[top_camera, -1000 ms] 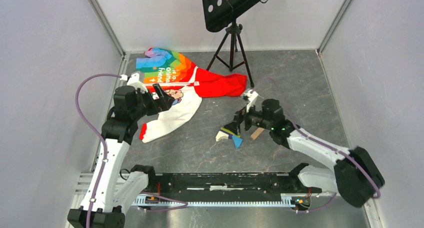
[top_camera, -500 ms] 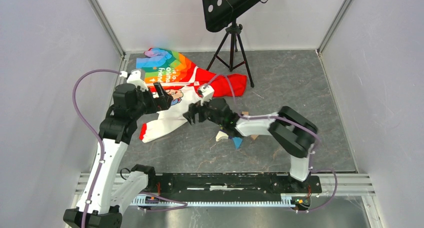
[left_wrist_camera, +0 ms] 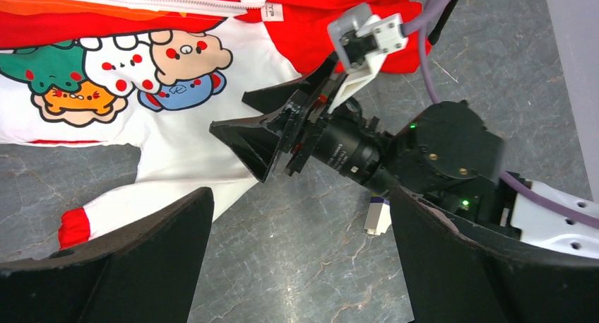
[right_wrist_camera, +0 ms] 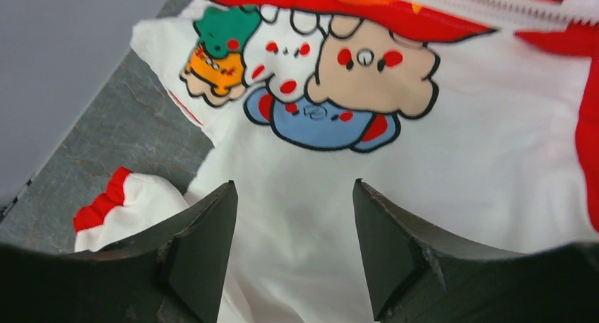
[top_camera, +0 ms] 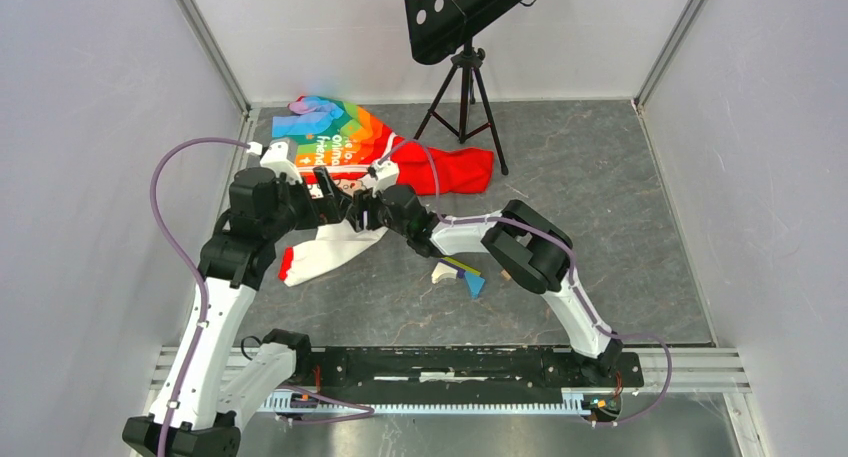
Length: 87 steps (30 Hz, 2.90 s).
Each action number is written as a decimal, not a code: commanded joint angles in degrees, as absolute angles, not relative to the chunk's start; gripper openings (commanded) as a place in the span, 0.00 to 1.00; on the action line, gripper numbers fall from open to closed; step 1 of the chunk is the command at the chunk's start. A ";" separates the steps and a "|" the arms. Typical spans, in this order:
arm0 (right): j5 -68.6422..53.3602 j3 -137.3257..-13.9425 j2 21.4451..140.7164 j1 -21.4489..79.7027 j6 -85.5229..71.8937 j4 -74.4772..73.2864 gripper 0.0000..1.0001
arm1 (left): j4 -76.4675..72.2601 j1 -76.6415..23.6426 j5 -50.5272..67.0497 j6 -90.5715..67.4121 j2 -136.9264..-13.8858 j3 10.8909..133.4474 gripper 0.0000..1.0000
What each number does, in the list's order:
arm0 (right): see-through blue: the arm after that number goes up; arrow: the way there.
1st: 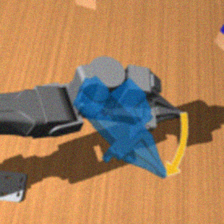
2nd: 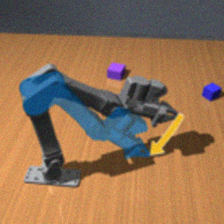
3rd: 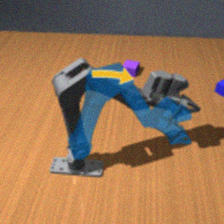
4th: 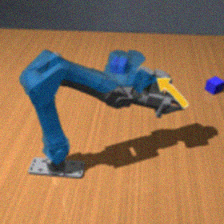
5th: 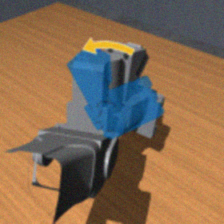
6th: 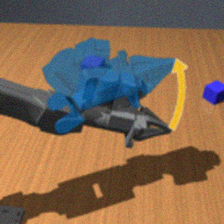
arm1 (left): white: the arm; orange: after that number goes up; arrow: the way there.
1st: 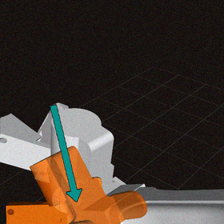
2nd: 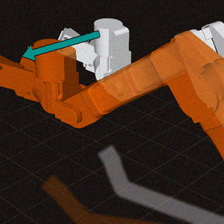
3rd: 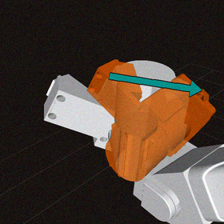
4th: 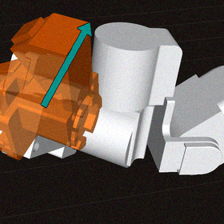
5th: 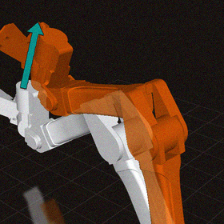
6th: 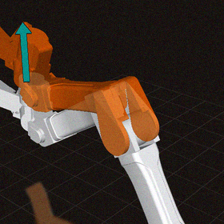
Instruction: Zip up the jacket
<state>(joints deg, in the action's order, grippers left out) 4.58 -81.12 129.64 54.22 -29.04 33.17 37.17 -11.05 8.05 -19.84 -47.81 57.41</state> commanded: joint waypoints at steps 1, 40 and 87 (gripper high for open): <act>3.66 -81.10 130.06 54.15 -33.21 31.81 0.64 | 35.85 -11.68 9.31 -19.85 -48.98 59.29 1.00; -10.80 -51.18 104.48 40.06 -17.50 12.92 0.87 | 35.36 -5.13 11.28 -26.73 -66.57 59.55 1.00; -18.16 -61.63 115.65 55.16 -31.49 24.91 0.39 | 31.52 18.65 9.55 -26.01 -97.01 57.79 0.37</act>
<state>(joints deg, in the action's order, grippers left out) -18.44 -61.98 114.67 56.01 -32.93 24.10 32.49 17.69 10.33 -28.60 -96.82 56.31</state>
